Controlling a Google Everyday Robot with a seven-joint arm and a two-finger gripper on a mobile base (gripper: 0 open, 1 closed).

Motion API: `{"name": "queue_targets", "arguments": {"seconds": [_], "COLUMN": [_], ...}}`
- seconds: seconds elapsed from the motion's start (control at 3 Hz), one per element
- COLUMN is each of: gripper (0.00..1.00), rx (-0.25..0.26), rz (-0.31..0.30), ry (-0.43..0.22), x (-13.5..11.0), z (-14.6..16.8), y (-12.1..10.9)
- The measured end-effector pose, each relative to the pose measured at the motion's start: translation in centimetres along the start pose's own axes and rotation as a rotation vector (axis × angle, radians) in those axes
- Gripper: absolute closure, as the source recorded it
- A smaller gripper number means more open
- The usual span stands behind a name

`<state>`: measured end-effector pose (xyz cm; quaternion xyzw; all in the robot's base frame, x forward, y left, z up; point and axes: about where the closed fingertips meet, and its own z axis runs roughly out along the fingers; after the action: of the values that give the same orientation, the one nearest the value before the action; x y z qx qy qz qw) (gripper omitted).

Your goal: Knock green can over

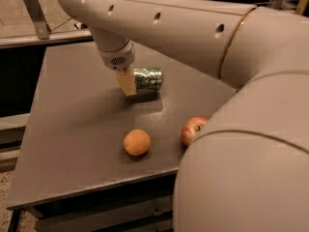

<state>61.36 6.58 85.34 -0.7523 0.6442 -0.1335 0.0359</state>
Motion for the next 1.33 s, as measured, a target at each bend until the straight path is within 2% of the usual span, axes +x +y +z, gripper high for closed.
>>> {"name": "queue_targets", "arguments": {"seconds": [0.33, 0.67, 1.0, 1.33], "gripper": [0.13, 0.00, 0.00, 0.00], "rx": [0.063, 0.064, 0.064, 0.073], "rz": [-0.003, -0.003, -0.003, 0.008], "ry": [0.072, 0.071, 0.071, 0.037], "x": [1.88, 1.87, 1.88, 2.38], "z": [-0.12, -0.06, -0.06, -0.45], "y": [-1.59, -1.60, -1.60, -1.54]}}
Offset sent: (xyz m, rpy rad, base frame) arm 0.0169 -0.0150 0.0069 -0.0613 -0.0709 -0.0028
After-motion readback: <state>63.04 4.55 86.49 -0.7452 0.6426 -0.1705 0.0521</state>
